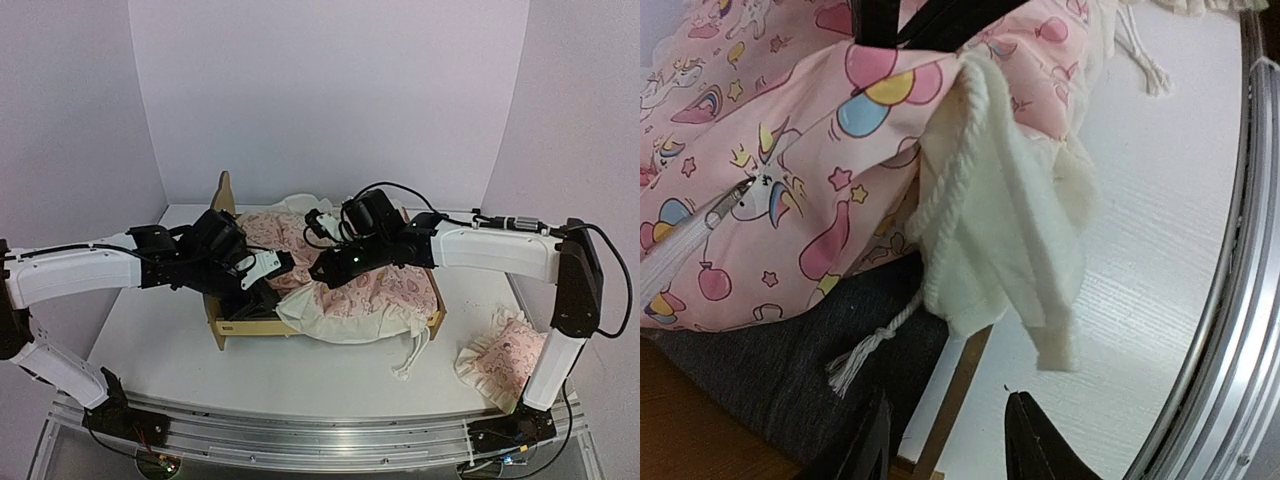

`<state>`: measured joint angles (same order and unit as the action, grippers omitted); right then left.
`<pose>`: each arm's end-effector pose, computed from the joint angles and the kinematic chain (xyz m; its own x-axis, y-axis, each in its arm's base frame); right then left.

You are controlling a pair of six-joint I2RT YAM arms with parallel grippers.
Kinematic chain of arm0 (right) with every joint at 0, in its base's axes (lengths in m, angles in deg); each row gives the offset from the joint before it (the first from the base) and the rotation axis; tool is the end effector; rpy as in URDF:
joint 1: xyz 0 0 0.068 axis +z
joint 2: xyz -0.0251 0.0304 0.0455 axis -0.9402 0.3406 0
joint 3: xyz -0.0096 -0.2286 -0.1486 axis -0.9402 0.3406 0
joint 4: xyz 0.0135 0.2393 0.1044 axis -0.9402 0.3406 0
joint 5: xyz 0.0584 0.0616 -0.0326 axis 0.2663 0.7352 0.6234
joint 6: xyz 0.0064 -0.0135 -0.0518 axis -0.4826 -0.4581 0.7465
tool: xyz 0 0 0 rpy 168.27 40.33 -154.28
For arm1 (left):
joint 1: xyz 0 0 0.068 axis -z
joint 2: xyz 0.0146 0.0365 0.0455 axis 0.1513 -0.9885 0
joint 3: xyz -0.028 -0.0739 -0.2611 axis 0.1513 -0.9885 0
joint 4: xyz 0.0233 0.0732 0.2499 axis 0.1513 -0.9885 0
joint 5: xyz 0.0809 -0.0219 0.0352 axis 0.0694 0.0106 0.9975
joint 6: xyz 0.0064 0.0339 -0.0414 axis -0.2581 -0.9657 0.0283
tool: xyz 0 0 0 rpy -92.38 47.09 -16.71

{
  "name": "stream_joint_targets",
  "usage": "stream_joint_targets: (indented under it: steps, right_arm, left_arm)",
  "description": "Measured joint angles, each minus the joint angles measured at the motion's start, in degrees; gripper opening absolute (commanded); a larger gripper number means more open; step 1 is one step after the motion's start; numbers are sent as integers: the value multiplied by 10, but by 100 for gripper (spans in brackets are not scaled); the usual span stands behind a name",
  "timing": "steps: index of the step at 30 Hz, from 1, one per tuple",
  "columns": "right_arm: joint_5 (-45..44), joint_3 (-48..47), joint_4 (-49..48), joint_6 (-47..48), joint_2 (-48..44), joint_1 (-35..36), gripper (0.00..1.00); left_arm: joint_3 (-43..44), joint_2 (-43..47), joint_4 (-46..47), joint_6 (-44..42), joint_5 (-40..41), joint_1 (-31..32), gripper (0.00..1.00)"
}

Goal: Set up the pet bed

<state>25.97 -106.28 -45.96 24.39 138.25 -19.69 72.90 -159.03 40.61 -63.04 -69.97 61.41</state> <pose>0.2640 0.3274 0.2703 -0.5213 -0.3726 -0.7678 -0.7619 0.6085 0.2220 0.1711 -0.2285 0.2707 -0.2099 0.7426 -0.6360 0.9163 0.3763 0.1369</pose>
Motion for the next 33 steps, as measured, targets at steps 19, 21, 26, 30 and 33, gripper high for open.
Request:
stream_joint_targets:
  steps: [19, 21, 26, 30, 33]
  right_arm:
    - [48, 26, -34, 5, -7, -4, 0]
    - [51, 31, -36, 5, -7, -8, 0]
    - [59, 39, -45, 5, -7, -7, 0]
    - [65, 41, -51, 3, -7, -6, 0]
    - [68, 41, -61, 0, -7, -6, 0]
  left_arm:
    - [242, -246, -263, -208, 87, -38, 36]
    - [249, -261, -264, -214, 91, -47, 36]
    - [246, -286, -268, -231, 100, -55, 39]
    - [239, -293, -266, -243, 100, -56, 35]
    - [239, -304, -260, -251, 99, -58, 29]
